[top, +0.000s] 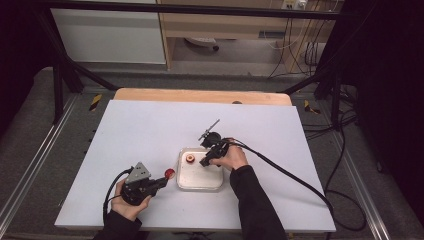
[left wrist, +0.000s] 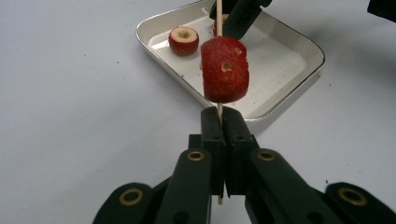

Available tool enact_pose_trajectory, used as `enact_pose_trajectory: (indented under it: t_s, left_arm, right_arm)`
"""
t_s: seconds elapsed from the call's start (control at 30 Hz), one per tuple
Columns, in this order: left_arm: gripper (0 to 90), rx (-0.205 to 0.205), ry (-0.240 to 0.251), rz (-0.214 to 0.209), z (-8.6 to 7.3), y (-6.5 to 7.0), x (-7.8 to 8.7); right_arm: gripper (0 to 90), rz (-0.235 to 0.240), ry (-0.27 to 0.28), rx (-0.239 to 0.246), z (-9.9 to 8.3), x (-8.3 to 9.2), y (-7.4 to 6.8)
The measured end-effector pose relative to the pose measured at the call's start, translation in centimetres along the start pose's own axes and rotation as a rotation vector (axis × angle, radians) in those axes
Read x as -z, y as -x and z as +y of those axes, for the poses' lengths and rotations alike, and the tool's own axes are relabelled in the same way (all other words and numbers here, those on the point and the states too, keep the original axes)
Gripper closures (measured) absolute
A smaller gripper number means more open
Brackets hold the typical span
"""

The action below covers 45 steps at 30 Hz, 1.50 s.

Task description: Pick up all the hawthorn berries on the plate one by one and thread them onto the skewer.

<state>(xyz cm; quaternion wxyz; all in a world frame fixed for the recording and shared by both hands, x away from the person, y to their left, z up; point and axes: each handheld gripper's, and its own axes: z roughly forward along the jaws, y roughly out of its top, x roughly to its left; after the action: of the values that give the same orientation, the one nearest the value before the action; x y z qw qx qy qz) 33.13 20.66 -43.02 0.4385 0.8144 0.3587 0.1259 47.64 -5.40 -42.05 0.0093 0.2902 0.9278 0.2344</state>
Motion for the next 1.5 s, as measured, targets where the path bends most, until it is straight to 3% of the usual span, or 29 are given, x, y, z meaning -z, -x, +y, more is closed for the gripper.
enact_pose_trajectory:
  t_s: [0.37,0.63,0.77,1.03,1.5]
  left_arm:
    - [88.5,0.0,0.002,0.001,0.0,0.0,0.0]
    - [88.5,0.002,0.011,0.004,0.0,0.1,0.1]
    - [88.5,0.001,0.014,0.006,0.1,0.2,0.2]
    - [88.5,0.001,0.024,0.014,0.1,0.3,0.3]
    - [88.4,0.024,0.043,0.044,0.2,1.1,0.2]
  right_arm:
    - [60.5,0.004,-0.008,-0.038,0.0,0.3,-0.1]
    - [60.7,0.011,0.065,-0.124,0.0,2.4,-0.5]
    - [60.8,0.02,0.125,-0.172,-0.2,3.4,-1.0]
    - [60.8,0.081,0.272,-0.287,-1.6,4.8,-1.5]
    - [60.8,0.187,0.604,-0.451,-5.0,6.1,-1.9]
